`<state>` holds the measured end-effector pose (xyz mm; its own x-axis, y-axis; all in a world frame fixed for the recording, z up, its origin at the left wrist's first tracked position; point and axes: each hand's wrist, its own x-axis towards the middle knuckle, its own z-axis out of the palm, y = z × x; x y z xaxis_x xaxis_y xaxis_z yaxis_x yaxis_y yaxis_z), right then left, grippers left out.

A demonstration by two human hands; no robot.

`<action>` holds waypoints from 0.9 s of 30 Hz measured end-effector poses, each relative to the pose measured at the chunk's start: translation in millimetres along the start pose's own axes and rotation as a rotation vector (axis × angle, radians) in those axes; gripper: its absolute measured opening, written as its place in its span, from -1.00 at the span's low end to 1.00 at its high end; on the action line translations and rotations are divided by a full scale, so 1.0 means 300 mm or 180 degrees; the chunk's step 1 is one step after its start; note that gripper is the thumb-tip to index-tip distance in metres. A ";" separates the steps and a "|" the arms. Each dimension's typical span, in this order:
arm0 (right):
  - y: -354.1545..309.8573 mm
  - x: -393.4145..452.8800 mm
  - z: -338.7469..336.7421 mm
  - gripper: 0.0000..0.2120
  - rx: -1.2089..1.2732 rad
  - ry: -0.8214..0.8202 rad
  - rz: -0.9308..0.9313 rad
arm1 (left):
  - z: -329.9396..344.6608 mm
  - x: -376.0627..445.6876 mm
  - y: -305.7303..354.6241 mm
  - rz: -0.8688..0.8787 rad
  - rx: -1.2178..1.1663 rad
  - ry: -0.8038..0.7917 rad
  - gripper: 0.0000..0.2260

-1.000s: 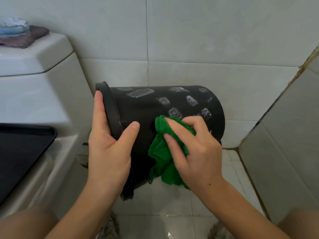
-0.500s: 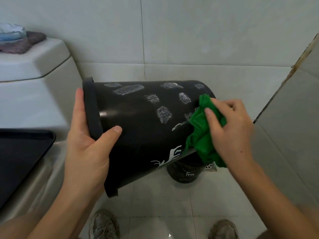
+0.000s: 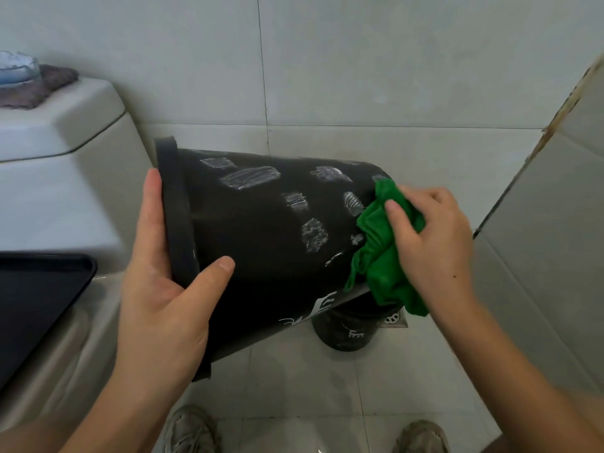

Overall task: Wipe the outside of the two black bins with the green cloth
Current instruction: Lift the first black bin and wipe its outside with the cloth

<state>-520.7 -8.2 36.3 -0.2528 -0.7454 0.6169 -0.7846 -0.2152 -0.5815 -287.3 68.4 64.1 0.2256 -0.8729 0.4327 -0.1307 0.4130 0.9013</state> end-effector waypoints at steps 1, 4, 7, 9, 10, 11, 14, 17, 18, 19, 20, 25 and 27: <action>-0.007 -0.009 0.003 -0.73 -0.0050 0.0039 -0.0018 | 0.003 -0.002 0.000 0.0018 0.0019 -0.0026 -0.21; -0.082 -0.100 0.022 -0.70 0.0132 -0.0032 -0.0604 | 0.011 -0.002 -0.007 0.0024 0.0019 -0.0021 -0.21; -0.115 -0.166 0.021 -0.69 0.0226 -0.0171 -0.1327 | 0.010 0.000 -0.009 -0.0019 0.0023 0.0022 -0.24; -0.081 -0.125 0.011 -0.70 0.0152 -0.0027 -0.1261 | -0.005 0.003 -0.009 -0.0041 -0.0036 -0.0008 -0.24; -0.057 -0.096 0.006 -0.70 0.0149 0.0055 -0.0973 | -0.013 0.004 -0.008 -0.0043 -0.0082 -0.0022 -0.23; -0.033 -0.065 0.001 -0.71 0.0140 0.0094 -0.0642 | -0.021 0.006 -0.008 -0.0026 -0.0127 -0.0040 -0.23; 0.013 -0.034 0.002 -0.75 -0.0097 0.0110 -0.0019 | -0.027 0.005 -0.006 -0.0012 -0.0171 -0.0024 -0.25; -0.043 -0.114 0.021 -0.72 -0.0037 0.0071 -0.0343 | -0.014 0.004 -0.003 0.0002 -0.0093 -0.0022 -0.25; -0.071 -0.152 0.030 -0.70 0.0084 -0.0008 -0.0599 | -0.011 0.004 -0.005 0.0000 -0.0076 -0.0027 -0.24; -0.093 -0.189 0.036 -0.69 0.0178 -0.0116 -0.0863 | -0.011 0.004 -0.010 -0.0016 -0.0076 -0.0017 -0.21; -0.102 -0.210 0.039 -0.69 0.0200 -0.0209 -0.1102 | -0.013 0.005 -0.013 -0.0031 -0.0089 -0.0005 -0.20; -0.008 -0.084 0.010 -0.72 -0.0029 0.0044 -0.0432 | -0.041 0.006 -0.020 0.0012 0.0035 0.0005 -0.25; 0.013 -0.060 0.010 -0.73 -0.0220 0.0099 -0.0113 | -0.035 0.001 -0.016 0.0044 -0.0011 -0.0059 -0.23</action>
<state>-517.6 2.3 21.3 -0.2409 -0.7178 0.6533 -0.8303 -0.1962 -0.5217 -276.6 68.9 59.9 0.2060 -0.8718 0.4446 -0.1304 0.4258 0.8954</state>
